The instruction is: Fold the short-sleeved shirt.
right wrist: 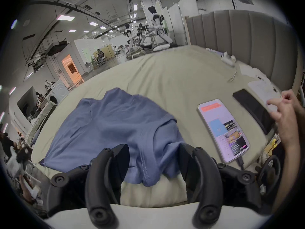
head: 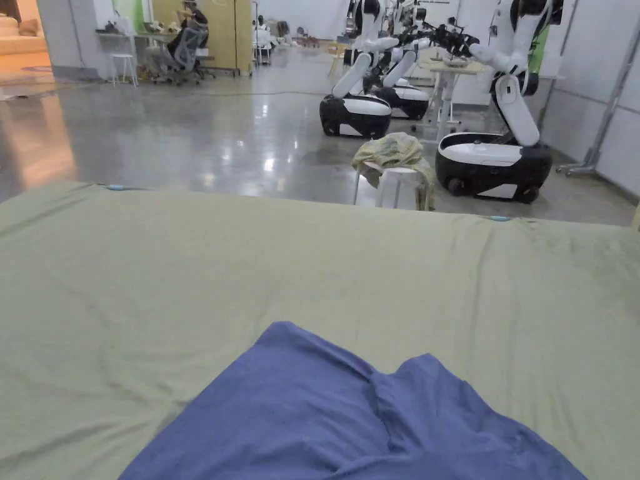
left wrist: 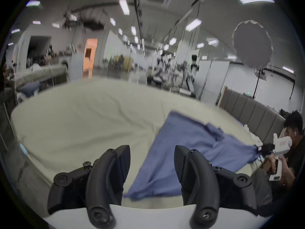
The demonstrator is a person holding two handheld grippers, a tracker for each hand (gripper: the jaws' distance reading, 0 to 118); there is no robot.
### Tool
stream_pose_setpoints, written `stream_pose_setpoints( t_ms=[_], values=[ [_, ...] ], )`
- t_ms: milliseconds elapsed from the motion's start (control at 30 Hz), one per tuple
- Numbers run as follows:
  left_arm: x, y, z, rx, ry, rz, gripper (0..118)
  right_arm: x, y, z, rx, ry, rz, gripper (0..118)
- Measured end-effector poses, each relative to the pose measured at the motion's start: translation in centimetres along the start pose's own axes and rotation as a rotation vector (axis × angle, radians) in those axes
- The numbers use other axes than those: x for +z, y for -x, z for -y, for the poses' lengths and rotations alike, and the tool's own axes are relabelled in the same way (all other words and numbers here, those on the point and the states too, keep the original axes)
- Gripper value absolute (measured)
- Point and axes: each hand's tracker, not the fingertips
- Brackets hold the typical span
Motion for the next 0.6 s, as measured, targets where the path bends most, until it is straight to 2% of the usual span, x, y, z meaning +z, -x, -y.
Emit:
stream_pose_setpoints(
  t_ms=[100, 167, 200, 300, 367, 400, 433, 467, 500, 533, 600],
  values=[
    [2.2, -2.1, -2.8, -0.006, -0.136, -0.012, 58, 3.0, 1.3, -1.0, 0.078, -0.153, -0.001, 67],
    [3.4, -3.9, -4.2, -0.065, -0.179, -0.048, 58, 4.7, 2.7, -1.5, 0.152, -0.261, -0.014, 67],
    [3.9, -4.9, -4.7, -0.107, -0.184, -0.053, 58, 7.0, 6.6, -1.7, 0.195, -0.312, -0.020, 67],
    [4.5, -7.6, -5.4, -0.197, -0.172, -0.057, 57, 8.8, 9.6, -1.9, 0.282, -0.414, -0.046, 67],
    [4.9, -7.5, -4.3, -0.250, -0.168, -0.043, 56, 9.5, 11.2, -1.8, 0.308, -0.454, -0.076, 67],
    [5.1, -7.9, -3.9, -0.283, -0.177, -0.056, 49, 9.7, 11.9, -1.7, 0.319, -0.461, -0.091, 66],
    [5.3, -8.5, -3.8, -0.311, -0.178, -0.062, 31, 9.8, 12.6, -1.7, 0.326, -0.461, -0.099, 62],
    [5.4, -9.1, -3.6, -0.334, -0.175, -0.065, 12, 9.6, 11.8, -1.6, 0.332, -0.455, -0.107, 49],
    [5.4, -9.2, -3.3, -0.331, -0.174, -0.055, 11, 9.5, 12.1, -1.5, 0.334, -0.452, -0.115, 23],
    [5.5, -9.6, -3.1, -0.340, -0.182, -0.086, 10, 9.3, 12.5, -1.5, 0.337, -0.448, -0.124, 8],
    [5.7, -9.9, -2.9, -0.329, -0.174, -0.030, 3, 9.1, 13.1, -1.0, 0.339, -0.456, -0.119, 0]
  ],
)
